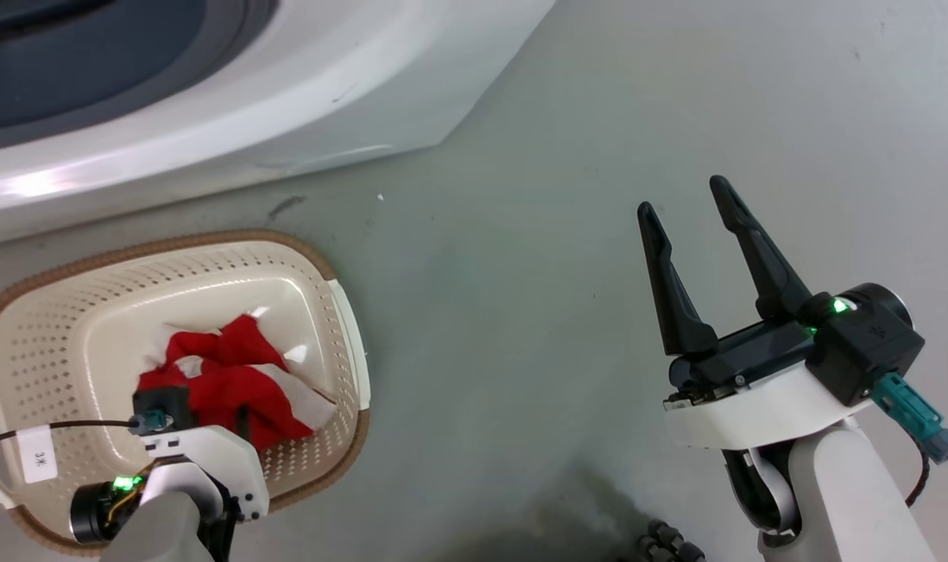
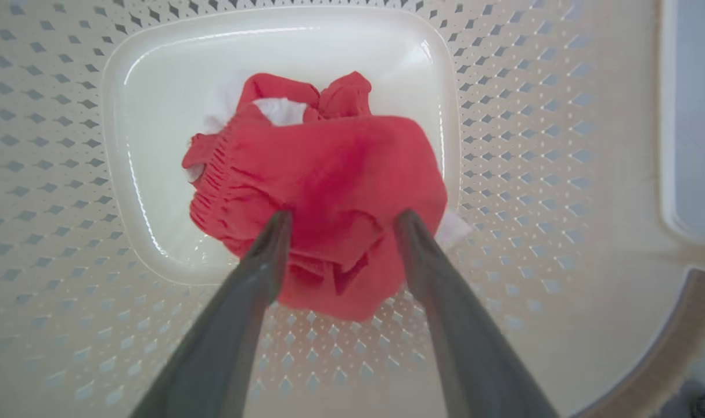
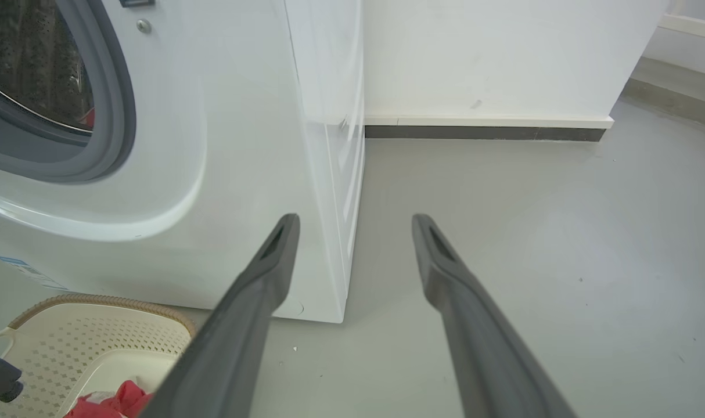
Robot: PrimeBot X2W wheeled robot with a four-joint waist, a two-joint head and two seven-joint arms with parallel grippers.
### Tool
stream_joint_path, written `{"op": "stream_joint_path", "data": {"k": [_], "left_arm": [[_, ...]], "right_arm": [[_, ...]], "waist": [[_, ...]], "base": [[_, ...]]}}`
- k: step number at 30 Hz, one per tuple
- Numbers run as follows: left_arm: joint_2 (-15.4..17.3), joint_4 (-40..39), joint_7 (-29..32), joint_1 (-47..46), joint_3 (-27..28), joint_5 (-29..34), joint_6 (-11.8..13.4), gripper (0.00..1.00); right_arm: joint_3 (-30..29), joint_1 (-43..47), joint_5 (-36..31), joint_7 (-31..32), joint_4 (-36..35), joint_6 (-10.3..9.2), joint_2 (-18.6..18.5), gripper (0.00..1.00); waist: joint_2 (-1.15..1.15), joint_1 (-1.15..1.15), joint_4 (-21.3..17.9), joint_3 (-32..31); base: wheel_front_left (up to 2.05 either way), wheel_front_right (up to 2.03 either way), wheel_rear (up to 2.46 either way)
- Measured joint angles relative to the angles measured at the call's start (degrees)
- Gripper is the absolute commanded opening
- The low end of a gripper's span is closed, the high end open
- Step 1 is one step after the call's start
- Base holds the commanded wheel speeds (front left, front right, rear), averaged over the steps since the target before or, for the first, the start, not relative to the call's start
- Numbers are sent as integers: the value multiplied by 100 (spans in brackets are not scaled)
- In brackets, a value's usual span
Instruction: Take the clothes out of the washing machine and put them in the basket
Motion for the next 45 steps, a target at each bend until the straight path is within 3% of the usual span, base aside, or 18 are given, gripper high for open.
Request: {"op": "stream_joint_path", "data": {"k": [8,27,39,45], "left_arm": [[-185,-71,-12,427,-226,172,-86,100],[-658,-2571,-25,1999,543,515,224,100],[-699,-4870,-25,2332,1070,1171,213,100],[-523,-5231,-25,1985,1173,1329,74,100]], "right_arm": [[14,71,-3,15,225,0,2,100],[-254,855,-115,415,240,0,2,100],[-309,1081,-146,528,108,0,1,100],[-218,1072,-94,532,86,0,1,100]], "waist": [[0,0,173,-786],[0,-2,1123,-2627],[0,-2,1547,-2992],[0,-2,1466,-2888]], "base": [[0,0,0],[0,0,0],[0,0,0],[0,0,0]]}}
